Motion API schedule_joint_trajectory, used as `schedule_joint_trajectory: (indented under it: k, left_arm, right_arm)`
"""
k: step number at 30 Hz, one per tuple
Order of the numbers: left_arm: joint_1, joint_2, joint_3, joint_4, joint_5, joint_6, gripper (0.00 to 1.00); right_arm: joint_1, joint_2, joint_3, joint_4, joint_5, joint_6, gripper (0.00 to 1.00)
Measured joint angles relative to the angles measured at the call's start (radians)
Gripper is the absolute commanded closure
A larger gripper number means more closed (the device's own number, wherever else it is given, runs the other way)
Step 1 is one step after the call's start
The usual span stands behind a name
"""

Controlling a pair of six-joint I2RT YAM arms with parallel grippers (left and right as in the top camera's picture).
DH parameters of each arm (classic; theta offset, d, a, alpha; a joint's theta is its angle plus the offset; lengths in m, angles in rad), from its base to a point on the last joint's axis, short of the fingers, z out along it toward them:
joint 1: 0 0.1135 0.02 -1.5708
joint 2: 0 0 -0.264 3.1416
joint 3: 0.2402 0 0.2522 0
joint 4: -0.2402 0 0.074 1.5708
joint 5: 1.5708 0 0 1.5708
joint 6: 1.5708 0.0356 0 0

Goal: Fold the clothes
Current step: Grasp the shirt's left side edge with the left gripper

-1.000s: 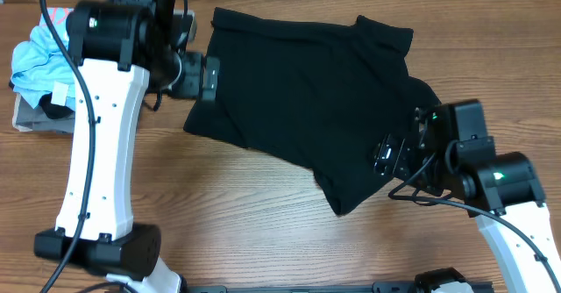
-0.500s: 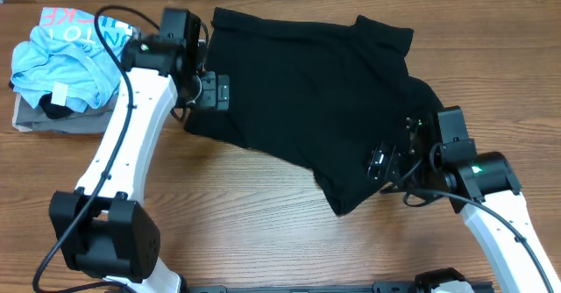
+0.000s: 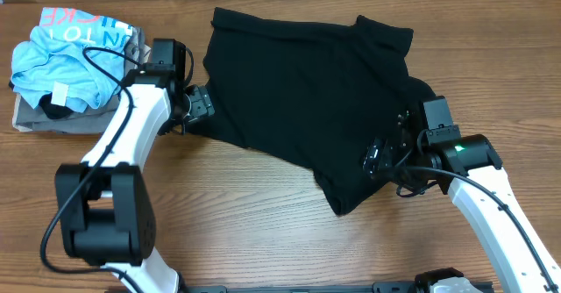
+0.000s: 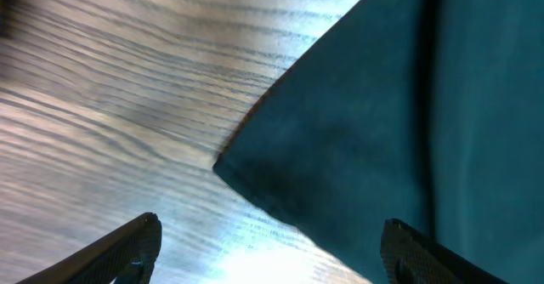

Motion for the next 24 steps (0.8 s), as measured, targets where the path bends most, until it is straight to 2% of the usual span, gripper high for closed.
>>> schedule_joint_trajectory:
  k: [10, 14, 16, 17, 18, 21, 24]
  left_arm:
    - [0.000, 0.166, -0.003, 0.042, 0.017, -0.048, 0.28]
    - [0.000, 0.167, -0.003, 0.050, 0.017, -0.063, 0.51]
    - [0.001, 0.170, -0.003, 0.052, 0.013, -0.067, 0.75]
    - [0.002, 0.171, -0.002, 0.053, 0.010, -0.072, 0.91]
    - [0.002, 0.172, -0.001, 0.054, 0.010, -0.073, 0.96]
    - [0.002, 0.173, 0.005, 0.046, 0.014, -0.076, 0.96]
    - [0.002, 0.181, 0.027, -0.035, 0.014, -0.071, 0.96]
  right_arm:
    - [0.000, 0.000, 0.000, 0.003, 0.005, 0.000, 0.17]
    - [0.000, 0.000, 0.000, 0.002, 0.005, 0.000, 0.18]
    - [0.000, 0.000, 0.000, 0.002, 0.005, 0.000, 0.21]
    - [0.000, 0.000, 0.000, 0.001, 0.005, 0.001, 0.23]
    - [0.000, 0.000, 0.000, -0.006, 0.005, 0.001, 0.24]
    - [0.000, 0.000, 0.000, -0.030, 0.004, 0.002, 0.26]
    - [0.002, 0.000, 0.000, -0.072, 0.003, 0.001, 0.27]
